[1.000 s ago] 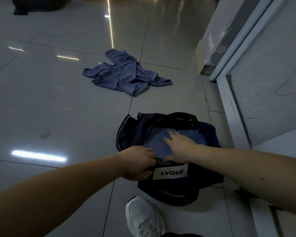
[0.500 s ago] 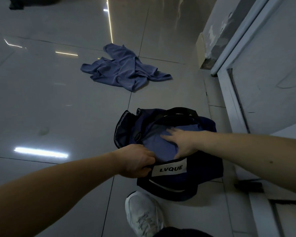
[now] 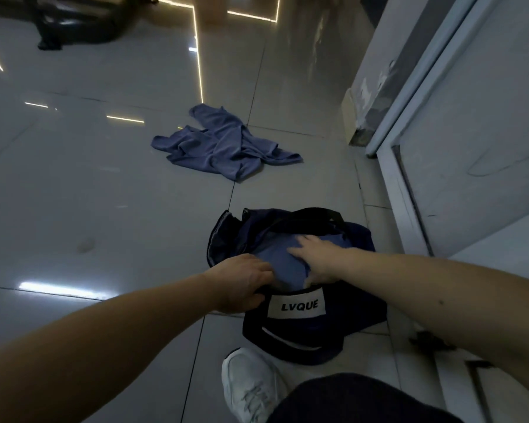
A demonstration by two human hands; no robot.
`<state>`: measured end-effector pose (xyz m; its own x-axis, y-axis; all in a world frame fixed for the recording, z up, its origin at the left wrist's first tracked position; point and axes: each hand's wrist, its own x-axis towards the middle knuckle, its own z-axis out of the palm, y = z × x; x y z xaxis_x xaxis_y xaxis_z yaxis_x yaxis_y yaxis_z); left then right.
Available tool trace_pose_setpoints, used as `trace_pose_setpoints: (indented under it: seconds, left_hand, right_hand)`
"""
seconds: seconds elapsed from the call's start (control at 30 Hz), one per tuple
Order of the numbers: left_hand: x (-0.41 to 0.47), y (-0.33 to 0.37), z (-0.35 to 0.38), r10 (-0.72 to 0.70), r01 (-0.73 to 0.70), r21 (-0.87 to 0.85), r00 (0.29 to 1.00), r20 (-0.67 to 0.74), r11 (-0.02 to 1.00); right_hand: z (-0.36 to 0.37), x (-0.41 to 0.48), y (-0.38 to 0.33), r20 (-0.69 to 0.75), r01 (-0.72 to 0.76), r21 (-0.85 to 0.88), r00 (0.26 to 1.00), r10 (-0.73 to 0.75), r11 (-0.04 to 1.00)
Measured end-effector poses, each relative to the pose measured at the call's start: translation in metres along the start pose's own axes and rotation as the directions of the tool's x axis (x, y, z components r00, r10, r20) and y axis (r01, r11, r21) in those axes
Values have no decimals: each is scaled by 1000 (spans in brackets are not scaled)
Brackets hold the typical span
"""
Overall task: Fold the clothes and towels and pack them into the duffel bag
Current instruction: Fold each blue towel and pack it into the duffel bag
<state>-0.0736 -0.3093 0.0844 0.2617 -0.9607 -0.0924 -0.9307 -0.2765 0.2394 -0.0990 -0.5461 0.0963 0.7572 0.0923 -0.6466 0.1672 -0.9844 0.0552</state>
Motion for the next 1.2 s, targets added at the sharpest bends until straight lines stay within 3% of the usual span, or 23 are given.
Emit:
trace_pose_setpoints:
  seconds: [0.23, 0.53, 0.77, 0.97, 1.2]
  left_hand:
    - [-27, -13, -47, -275, 274, -34, 961, -28, 961]
    - [-68, -61, -93, -600, 591, -108, 793, -103, 799]
    - [-55, -158, -62, -699, 679, -188, 713, -61, 709]
    - [-13, -254, -16, -733, 714, -230, 681, 8, 661]
    - [21, -318, 24, -765, 769, -215, 632, 121, 601]
  right_hand:
    - [-97, -19, -30, -157, -32, 72, 987, 43, 997]
    - [-168, 6, -100, -232, 29, 3, 972, -27, 1000]
    - [-182, 128, -106, -221, 17, 76, 975, 0, 997]
    - [-176, 259, -80, -240, -79, 231, 961, 136, 970]
    - [-149, 351, -55, -230, -201, 344, 929, 290, 917]
